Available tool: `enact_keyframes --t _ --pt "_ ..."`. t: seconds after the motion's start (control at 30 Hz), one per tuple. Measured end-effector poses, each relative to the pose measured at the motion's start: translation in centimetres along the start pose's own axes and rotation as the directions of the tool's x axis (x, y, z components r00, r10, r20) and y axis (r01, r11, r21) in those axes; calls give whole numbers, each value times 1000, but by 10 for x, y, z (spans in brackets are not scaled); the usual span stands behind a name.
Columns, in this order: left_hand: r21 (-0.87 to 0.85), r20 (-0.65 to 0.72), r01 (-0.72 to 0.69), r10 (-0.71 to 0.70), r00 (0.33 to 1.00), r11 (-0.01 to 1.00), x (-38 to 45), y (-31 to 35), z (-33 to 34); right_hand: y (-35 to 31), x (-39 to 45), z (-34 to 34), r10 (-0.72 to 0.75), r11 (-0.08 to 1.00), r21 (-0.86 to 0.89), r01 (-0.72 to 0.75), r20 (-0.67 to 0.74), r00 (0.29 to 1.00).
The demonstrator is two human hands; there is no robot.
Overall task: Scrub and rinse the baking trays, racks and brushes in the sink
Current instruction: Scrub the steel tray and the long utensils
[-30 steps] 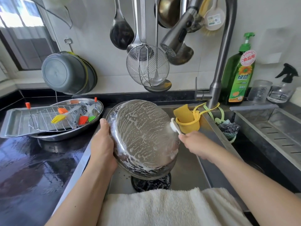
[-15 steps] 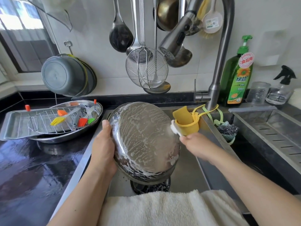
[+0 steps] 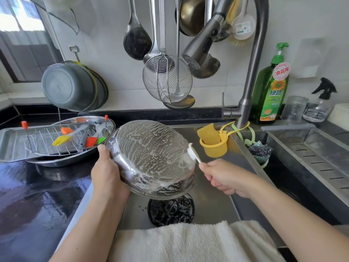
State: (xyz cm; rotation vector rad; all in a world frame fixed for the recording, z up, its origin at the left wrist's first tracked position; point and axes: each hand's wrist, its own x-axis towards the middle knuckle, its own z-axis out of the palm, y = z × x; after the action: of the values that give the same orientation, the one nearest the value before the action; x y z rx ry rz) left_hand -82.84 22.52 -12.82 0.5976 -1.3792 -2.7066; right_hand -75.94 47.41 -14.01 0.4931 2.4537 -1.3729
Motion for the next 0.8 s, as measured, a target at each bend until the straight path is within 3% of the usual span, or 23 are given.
enact_keyframes --t 0.07,0.2,0.33,0.47,0.6,0.73,0.8 --pt "6 -12 -15 15 1000 1000 1 1 -2 1 -5 0 -31 1000 2 31 100 995" --pt "2 -54 4 -4 999 1000 12 -3 -9 1 -3 -6 -39 998 -39 39 -7 999" --pt "-75 -105 52 -60 993 996 26 -3 -17 -1 -11 -8 -110 991 -56 118 131 985" --pt "-138 -102 99 -114 988 985 39 -8 -20 -3 -12 -16 -80 988 -133 82 20 997" --pt "-187 -76 137 -153 985 973 52 -12 -23 -9 -20 -7 -162 972 -140 188 177 971" --pt "-223 -117 148 -177 977 964 58 -16 -25 -10 -13 -9 -181 961 -219 167 -45 982" --pt "-205 -132 142 -171 976 969 54 -15 -21 -9 -14 -7 -198 964 -194 184 -58 978"
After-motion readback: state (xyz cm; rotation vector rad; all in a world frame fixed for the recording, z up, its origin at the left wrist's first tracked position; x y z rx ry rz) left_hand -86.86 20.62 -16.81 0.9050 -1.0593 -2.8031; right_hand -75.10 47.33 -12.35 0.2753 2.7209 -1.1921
